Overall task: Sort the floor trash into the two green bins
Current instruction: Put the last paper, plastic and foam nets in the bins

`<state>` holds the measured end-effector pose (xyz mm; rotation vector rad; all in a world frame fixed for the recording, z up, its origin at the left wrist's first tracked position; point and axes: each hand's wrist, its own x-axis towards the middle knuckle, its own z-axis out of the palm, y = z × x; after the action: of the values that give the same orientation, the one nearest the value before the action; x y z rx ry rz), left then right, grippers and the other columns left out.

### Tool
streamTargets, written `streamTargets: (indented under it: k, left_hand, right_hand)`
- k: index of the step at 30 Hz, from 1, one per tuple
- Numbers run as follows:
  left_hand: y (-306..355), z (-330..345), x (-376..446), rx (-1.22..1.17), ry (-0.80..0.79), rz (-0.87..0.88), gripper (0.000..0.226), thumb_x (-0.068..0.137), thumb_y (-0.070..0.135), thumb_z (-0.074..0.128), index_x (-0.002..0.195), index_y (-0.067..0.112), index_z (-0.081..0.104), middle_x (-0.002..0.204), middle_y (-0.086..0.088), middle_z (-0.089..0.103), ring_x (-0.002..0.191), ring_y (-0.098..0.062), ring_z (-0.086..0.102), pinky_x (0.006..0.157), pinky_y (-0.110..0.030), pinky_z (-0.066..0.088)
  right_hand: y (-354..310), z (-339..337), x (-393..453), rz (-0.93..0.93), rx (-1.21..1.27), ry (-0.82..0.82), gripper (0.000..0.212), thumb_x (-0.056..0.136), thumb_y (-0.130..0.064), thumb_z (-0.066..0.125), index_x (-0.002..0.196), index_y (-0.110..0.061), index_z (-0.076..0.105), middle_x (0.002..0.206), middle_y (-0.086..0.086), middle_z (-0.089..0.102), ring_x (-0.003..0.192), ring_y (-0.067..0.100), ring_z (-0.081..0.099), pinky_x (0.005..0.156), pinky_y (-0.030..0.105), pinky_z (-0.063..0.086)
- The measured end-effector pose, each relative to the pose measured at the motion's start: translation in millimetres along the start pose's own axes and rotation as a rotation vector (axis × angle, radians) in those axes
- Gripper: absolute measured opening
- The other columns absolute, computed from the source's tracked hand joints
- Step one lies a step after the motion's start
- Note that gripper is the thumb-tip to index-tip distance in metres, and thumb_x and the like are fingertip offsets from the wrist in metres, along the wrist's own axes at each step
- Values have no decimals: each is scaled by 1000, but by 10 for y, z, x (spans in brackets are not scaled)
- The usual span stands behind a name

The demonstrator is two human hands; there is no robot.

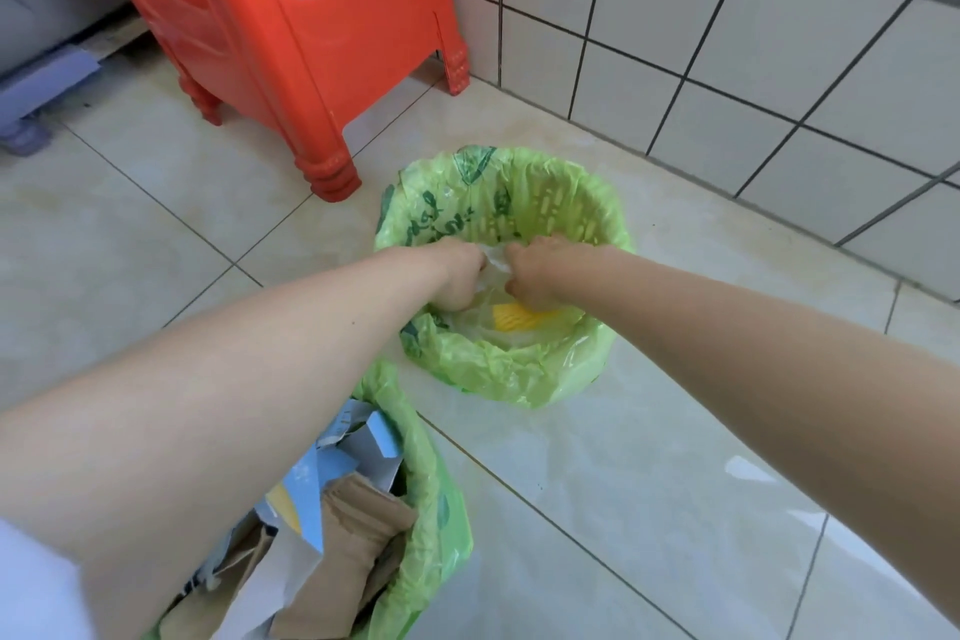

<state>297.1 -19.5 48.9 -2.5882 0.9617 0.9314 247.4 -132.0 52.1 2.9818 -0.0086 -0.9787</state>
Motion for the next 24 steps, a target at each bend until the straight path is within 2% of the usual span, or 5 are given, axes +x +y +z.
streamTargets:
  k: [2, 5, 10, 14, 24]
  left_hand:
    - [15, -34, -67, -57, -7, -20, 40, 94, 16, 46, 133, 10, 48, 120, -11, 58, 96, -25, 57, 74, -30, 48]
    - [40, -74, -223, -142, 8, -79, 31, 92, 16, 49, 120, 7, 55, 102, -9, 58, 81, -24, 57, 63, -29, 46]
    - [125, -181, -658, -324, 114, -148, 30, 92, 22, 51, 117, 5, 54, 118, -14, 56, 95, -30, 59, 69, -34, 48]
    - [165, -399, -1168, -421, 187, -137, 40, 90, 14, 53, 128, 1, 51, 131, -17, 50, 117, -34, 52, 93, -39, 47]
    - [78, -1166, -2749, -838, 298, -306, 26, 88, 16, 49, 112, 14, 60, 104, -7, 66, 93, -30, 61, 83, -40, 52]
  right_hand:
    - [-8, -43, -17, 2, 31, 12, 49, 99, -30, 41, 142, -9, 31, 133, 17, 48, 116, 35, 51, 89, 39, 44]
    - [-17, -127, -147, 9, 87, 57, 55, 97, -32, 47, 143, -8, 29, 136, 19, 39, 121, 41, 46, 97, 48, 46]
    - [-12, -296, -556, -38, 166, 101, 49, 96, -25, 47, 138, -6, 31, 134, 18, 37, 121, 41, 42, 96, 45, 42]
    - [-44, -533, -964, -16, 223, 93, 59, 93, -16, 46, 146, -8, 21, 143, 16, 30, 125, 40, 38, 100, 45, 40]
    - [-247, -1578, -2229, -43, 448, 133, 47, 94, -20, 45, 138, -8, 38, 134, 12, 48, 119, 32, 50, 96, 37, 44]
